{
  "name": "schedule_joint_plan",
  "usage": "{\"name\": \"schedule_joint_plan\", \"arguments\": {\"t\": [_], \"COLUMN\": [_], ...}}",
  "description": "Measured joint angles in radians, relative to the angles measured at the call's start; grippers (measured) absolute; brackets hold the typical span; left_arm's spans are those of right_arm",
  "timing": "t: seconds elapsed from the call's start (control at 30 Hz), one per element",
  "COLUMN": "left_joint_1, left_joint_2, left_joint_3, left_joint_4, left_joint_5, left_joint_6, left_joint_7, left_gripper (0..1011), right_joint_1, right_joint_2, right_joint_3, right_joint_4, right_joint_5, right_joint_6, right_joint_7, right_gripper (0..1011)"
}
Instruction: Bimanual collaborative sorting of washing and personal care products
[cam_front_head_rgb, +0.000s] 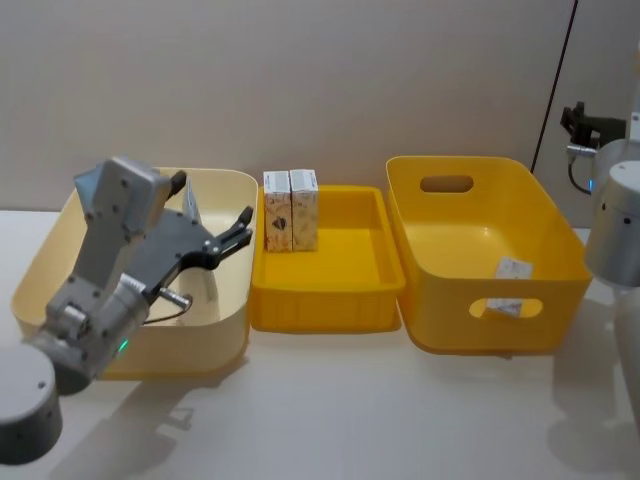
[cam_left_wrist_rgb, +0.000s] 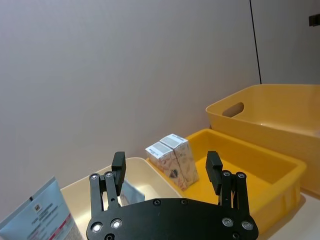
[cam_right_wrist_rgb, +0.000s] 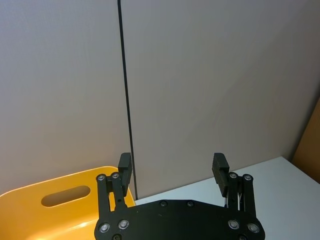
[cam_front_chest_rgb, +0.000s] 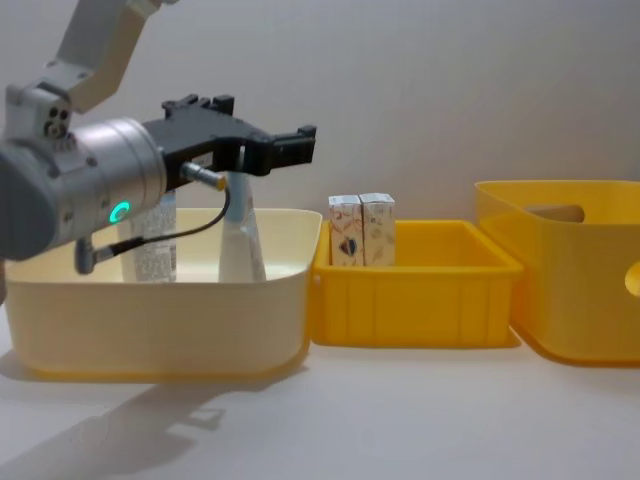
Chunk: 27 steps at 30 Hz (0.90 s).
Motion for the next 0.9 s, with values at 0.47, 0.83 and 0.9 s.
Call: {"name": "schedule_joint_plan", "arguments": {"t": [0.47,0.83,0.9], "left_joint_1": [-0.062,-0.047,-0.041], "left_joint_2": [-0.032,-0.033,-0.033], "left_joint_3": [-0.004,-0.029,-0.035], "left_joint_4": [0.045,0.011,0.004], "left_joint_5": [-0.029,-0.036,-0.04], "left_joint_6": [0.066,0.101,0.106], "left_joint_7": [-0.052,-0.046,-0.045], "left_gripper": [1000,1000,1000], "right_joint_1": [0.001,0.001,0.001], "right_joint_2": [0.001,0.002,0.002], "right_joint_3": [0.002,0.004,0.004], "right_joint_4": [0.003,0.003,0.003], "right_joint_5": [-0.001,-0.002,-0.002], "right_joint_6": [-0.002,-0.002,-0.002], "right_joint_7": [-0.002,-0.003,-0.004], "right_gripper": [1001,1001,1001]}}
